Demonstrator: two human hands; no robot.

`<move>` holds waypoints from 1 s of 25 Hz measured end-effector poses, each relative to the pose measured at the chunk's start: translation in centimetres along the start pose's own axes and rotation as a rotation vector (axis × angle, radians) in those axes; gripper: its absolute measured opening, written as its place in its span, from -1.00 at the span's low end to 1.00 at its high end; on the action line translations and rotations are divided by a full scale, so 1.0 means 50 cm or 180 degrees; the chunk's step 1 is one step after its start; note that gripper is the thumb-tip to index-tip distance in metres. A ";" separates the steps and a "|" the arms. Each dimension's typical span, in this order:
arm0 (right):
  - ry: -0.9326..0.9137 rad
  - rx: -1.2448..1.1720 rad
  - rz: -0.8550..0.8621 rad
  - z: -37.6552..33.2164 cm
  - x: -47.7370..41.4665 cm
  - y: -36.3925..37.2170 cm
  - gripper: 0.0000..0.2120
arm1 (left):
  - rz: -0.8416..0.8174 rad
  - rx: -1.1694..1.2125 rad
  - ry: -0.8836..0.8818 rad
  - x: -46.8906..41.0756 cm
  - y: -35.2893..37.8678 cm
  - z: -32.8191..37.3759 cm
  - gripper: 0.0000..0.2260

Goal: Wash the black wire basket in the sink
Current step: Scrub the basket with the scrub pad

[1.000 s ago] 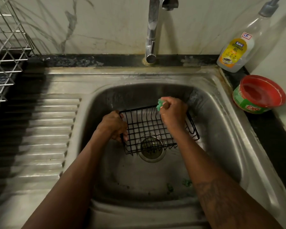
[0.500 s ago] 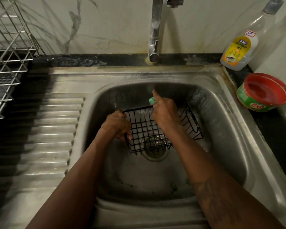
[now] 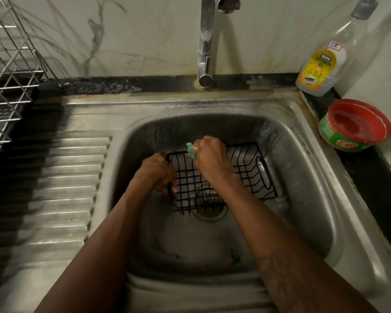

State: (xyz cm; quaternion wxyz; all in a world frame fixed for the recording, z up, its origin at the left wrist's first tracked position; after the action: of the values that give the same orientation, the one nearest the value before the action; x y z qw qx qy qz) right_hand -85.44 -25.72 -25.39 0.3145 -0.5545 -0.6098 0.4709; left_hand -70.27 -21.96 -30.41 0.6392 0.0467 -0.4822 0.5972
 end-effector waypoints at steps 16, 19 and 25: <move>0.0916 -0.0063 0.0238 0.161 -0.001 -0.049 -0.94 | -0.0055 -0.0262 0.0123 0.003 0.001 0.002 -0.72; 0.0649 -0.0046 0.0183 0.112 -0.001 -0.041 -0.92 | -0.0030 -0.0233 0.0236 0.004 0.003 0.007 -0.56; -0.0145 -0.0426 0.0077 0.006 0.002 -0.016 -0.88 | -0.0029 -0.0113 0.0036 -0.005 0.005 0.001 -0.56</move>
State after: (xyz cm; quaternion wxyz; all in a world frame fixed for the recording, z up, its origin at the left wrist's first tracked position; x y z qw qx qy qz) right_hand -86.01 -25.65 -24.75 0.2571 -0.5708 -0.6401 0.4453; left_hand -70.44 -22.11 -30.71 0.6454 0.0342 -0.4889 0.5859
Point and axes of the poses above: each hand's wrist, its own x-axis away from the middle knuckle, its own y-axis out of the palm, z = x × y, the point moved 9 cm from there along -x, towards the middle knuckle
